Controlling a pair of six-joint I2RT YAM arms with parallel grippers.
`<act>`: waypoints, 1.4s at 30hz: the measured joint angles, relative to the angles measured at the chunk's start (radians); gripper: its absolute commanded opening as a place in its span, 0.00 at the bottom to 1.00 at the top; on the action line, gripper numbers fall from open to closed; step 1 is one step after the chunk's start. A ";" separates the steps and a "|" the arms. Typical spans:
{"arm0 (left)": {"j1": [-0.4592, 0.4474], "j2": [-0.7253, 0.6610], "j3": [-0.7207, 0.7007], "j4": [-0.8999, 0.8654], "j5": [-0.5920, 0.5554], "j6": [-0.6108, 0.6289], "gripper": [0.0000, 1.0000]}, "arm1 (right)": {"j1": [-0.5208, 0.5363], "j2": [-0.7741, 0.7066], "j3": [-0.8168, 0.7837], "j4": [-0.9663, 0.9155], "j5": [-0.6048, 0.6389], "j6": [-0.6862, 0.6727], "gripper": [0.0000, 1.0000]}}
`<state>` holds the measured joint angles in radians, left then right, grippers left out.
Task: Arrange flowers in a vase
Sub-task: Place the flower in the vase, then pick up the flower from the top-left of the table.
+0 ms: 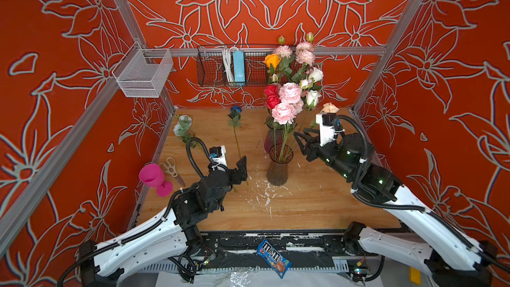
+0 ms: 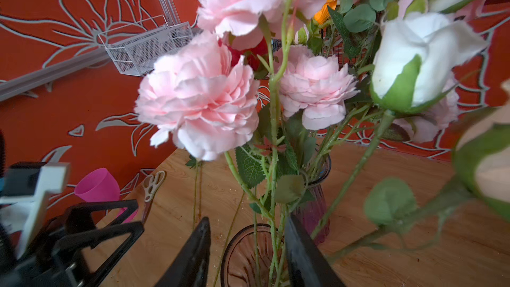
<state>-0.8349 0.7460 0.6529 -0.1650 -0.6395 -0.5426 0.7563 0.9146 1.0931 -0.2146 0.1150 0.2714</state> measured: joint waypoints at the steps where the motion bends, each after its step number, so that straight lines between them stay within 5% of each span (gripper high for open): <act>1: 0.042 0.013 0.002 -0.025 0.013 -0.031 0.87 | 0.000 -0.012 -0.006 -0.004 -0.003 0.002 0.46; 9: 0.351 0.243 0.076 -0.219 0.141 -0.219 0.86 | 0.000 -0.181 -0.116 -0.096 -0.025 0.040 0.47; 14: 0.511 0.460 0.158 -0.249 0.250 -0.265 0.77 | 0.000 -0.298 -0.184 -0.154 -0.024 0.060 0.49; 24: 0.593 0.729 0.175 -0.240 0.350 -0.288 0.73 | 0.000 -0.325 -0.226 -0.201 0.015 0.043 0.53; 31: 0.605 0.852 0.177 -0.210 0.380 -0.283 0.47 | 0.000 -0.350 -0.238 -0.200 0.036 0.031 0.53; 38: 0.608 0.874 0.185 -0.174 0.395 -0.251 0.03 | 0.000 -0.365 -0.243 -0.201 0.046 0.027 0.53; 42: 0.608 0.826 0.187 -0.200 0.402 -0.227 0.00 | 0.000 -0.360 -0.243 -0.200 0.046 0.027 0.53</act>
<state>-0.2272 1.5719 0.8402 -0.3649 -0.2379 -0.7696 0.7559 0.5545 0.8501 -0.4149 0.1608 0.2989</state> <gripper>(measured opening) 0.055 0.527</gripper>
